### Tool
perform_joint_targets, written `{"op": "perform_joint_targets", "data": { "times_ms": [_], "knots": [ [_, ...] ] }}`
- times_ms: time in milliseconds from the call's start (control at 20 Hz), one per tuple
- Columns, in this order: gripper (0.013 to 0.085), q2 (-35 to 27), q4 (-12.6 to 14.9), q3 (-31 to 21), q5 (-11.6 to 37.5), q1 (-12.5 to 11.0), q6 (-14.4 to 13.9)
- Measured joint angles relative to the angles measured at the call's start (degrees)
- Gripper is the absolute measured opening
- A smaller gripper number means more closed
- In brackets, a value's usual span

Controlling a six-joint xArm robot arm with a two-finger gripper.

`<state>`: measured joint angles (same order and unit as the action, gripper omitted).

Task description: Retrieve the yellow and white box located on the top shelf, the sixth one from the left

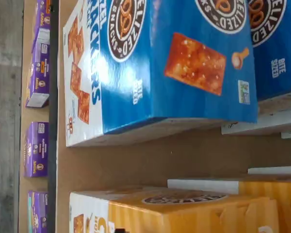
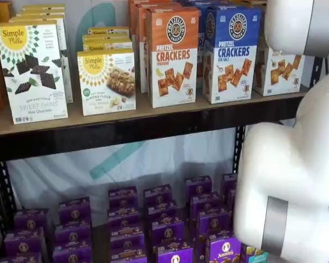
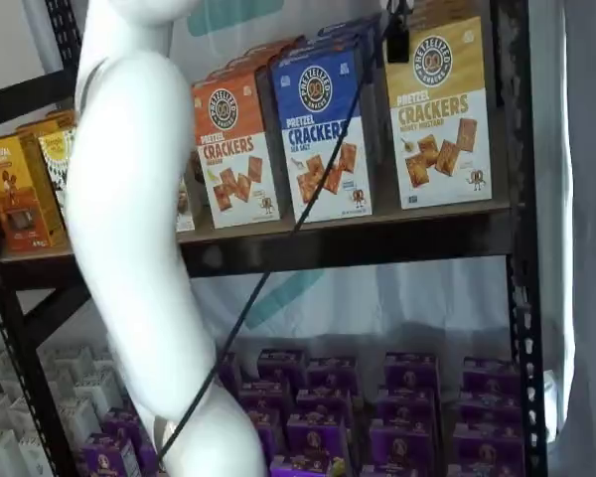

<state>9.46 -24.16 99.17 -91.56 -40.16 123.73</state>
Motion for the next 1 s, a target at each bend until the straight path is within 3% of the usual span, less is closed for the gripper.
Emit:
{"op": "perform_joint_targets", "data": {
  "times_ms": [600,1000],
  "knots": [
    [0.0850,-1.2,5.3,0.7,2.2,2.3,0.4],
    [0.0850,-4.8,10.2,6.4,-4.2,3.8,-1.0]
  ]
}}
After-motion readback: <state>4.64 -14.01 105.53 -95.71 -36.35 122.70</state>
